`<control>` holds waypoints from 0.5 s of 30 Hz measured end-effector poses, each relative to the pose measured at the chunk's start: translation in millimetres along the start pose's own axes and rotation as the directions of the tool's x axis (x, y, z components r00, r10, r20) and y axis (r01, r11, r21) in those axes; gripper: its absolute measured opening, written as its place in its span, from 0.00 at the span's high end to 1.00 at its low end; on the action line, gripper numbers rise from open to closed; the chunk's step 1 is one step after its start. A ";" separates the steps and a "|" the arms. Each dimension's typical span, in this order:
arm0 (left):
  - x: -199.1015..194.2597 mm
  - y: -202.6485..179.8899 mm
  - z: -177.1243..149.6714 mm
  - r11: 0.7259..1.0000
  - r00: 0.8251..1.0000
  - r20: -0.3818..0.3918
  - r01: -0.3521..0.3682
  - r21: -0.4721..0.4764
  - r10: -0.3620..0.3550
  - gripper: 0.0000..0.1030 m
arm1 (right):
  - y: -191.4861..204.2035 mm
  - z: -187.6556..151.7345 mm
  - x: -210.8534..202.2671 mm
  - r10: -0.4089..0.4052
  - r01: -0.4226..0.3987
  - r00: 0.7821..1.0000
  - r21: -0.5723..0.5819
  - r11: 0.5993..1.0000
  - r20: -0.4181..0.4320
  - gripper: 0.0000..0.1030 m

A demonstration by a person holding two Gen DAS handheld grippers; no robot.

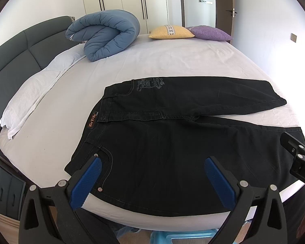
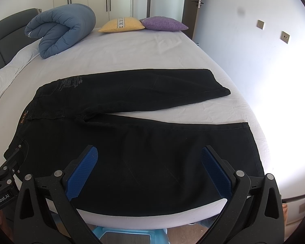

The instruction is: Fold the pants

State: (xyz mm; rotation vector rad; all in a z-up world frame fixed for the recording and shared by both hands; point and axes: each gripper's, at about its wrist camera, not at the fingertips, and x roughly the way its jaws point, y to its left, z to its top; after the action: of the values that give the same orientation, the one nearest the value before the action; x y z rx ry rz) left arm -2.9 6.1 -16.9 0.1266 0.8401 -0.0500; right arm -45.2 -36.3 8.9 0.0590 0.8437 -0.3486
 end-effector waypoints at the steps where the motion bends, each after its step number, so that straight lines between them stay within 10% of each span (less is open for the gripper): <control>1: 0.3 0.1 -0.5 1.000 1.000 -0.001 0.000 0.000 0.000 0.00 | 1.7 -2.6 2.4 0.000 0.000 1.000 0.000 1.000 0.000 0.00; 15: 2.1 -0.5 -2.7 1.000 1.000 -0.001 0.000 0.002 0.000 0.00 | 27.3 -16.7 9.5 0.008 -0.008 1.000 -0.007 1.000 -0.003 0.00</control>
State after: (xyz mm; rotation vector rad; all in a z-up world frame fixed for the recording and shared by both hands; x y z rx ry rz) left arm -3.5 5.9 -20.3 0.1288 0.8410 -0.0510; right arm -42.6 -10.1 -11.7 0.0566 0.8478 -0.3383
